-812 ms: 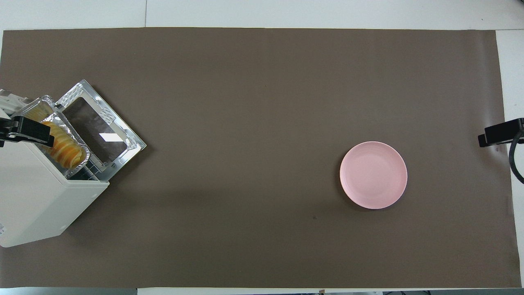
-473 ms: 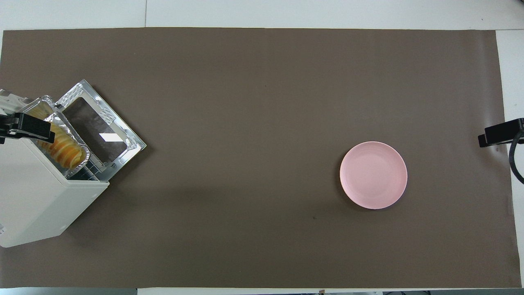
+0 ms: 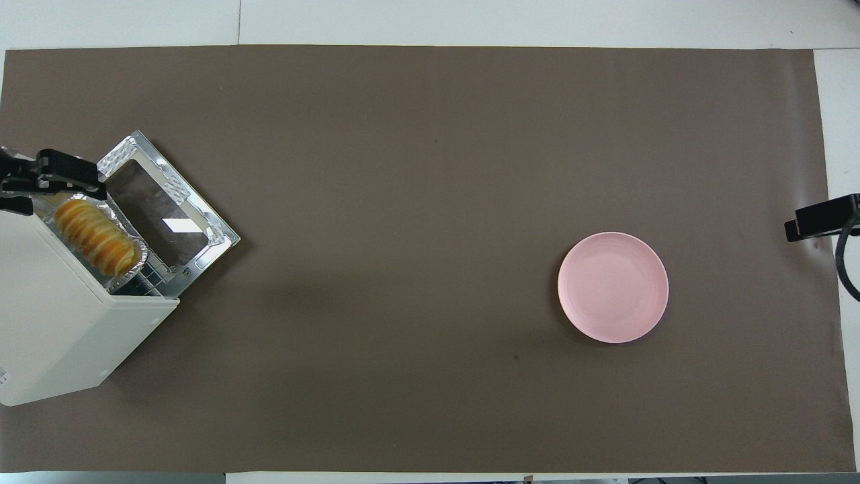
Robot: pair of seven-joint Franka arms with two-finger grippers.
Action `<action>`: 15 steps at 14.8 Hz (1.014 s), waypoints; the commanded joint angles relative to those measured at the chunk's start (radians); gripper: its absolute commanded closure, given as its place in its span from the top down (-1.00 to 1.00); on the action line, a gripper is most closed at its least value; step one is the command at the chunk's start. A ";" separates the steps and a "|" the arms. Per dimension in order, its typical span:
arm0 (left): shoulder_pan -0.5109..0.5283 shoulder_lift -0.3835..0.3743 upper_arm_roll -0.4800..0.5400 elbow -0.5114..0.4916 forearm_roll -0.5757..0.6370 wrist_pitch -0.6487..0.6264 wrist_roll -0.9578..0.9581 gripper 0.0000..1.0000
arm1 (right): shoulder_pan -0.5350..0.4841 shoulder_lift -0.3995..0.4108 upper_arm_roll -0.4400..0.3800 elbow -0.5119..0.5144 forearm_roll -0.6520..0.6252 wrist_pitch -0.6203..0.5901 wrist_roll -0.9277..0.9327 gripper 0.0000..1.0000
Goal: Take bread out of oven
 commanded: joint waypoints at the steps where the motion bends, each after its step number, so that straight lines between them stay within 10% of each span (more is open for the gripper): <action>1: 0.003 0.079 0.007 -0.031 -0.002 0.122 -0.201 1.00 | -0.007 -0.017 0.005 -0.013 0.007 -0.008 0.002 1.00; 12: 0.080 0.078 0.007 -0.303 0.097 0.414 -0.316 0.99 | -0.007 -0.017 0.005 -0.013 0.007 -0.010 0.002 1.00; 15: 0.074 0.078 0.007 -0.335 0.098 0.440 -0.316 0.39 | -0.005 -0.016 0.005 -0.013 0.007 -0.010 0.002 1.00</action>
